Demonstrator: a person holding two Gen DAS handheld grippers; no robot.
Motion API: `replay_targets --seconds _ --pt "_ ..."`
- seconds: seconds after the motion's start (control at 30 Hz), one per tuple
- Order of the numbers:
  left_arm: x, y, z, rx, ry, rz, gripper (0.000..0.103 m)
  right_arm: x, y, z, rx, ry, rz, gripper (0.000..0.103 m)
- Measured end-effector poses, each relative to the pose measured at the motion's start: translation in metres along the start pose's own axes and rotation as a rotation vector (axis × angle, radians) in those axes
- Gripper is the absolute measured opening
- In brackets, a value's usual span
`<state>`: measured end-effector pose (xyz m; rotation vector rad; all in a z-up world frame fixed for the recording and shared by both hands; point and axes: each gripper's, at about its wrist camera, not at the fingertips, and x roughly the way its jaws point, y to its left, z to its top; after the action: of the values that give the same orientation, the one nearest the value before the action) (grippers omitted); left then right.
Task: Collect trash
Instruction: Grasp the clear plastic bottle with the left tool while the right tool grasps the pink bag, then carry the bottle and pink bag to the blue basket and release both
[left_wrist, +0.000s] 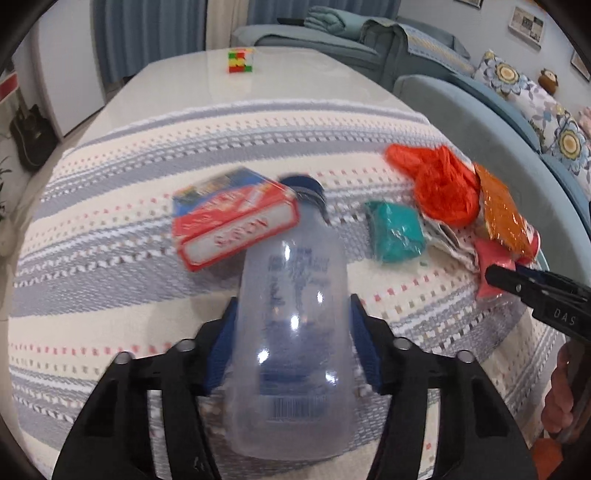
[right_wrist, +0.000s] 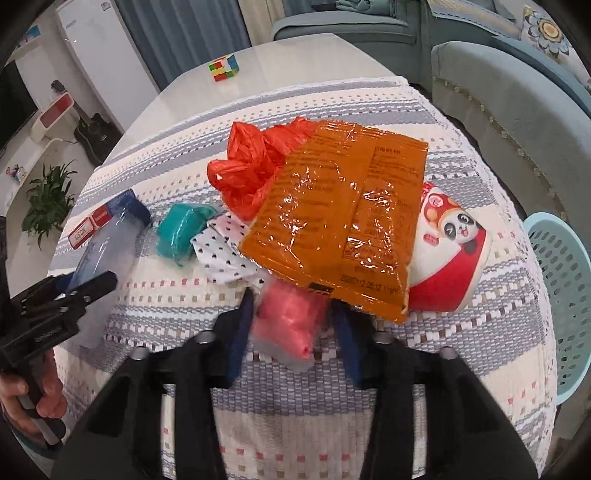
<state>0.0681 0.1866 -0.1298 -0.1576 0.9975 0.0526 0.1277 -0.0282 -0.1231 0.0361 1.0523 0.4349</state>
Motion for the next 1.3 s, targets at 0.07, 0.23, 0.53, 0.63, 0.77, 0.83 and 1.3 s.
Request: replay_targets --seconds 0.07,0.23,0.53,0.63,0.77,0.83,1.3 --pt "-0.001 -0.007 -0.003 0.006 -0.005 0.008 0.053 -0.002 0.001 -0.002 -0.021 -0.008 0.006 0.035" --pt "-0.015 -0.029 -0.017 0.036 -0.027 -0.027 0.053 -0.016 0.012 -0.012 -0.114 -0.032 0.024 0.033" --pt "-0.057 -0.053 -0.021 0.014 -0.118 -0.195 0.053 -0.058 0.02 -0.035 -0.207 -0.092 0.066 0.032" --pt "-0.077 -0.065 -0.017 0.026 -0.157 -0.235 0.053 -0.08 0.017 -0.039 -0.209 -0.122 0.08 0.032" --pt "-0.105 -0.084 -0.008 0.056 -0.222 -0.274 0.053 -0.113 0.009 -0.038 -0.21 -0.189 0.076 0.032" --pt "-0.118 -0.096 -0.004 0.073 -0.248 -0.287 0.053 -0.13 0.002 -0.035 -0.202 -0.228 0.066 0.032" --pt "-0.149 -0.226 0.043 0.272 -0.332 -0.385 0.053 -0.222 -0.118 -0.023 0.015 -0.392 -0.046 0.032"
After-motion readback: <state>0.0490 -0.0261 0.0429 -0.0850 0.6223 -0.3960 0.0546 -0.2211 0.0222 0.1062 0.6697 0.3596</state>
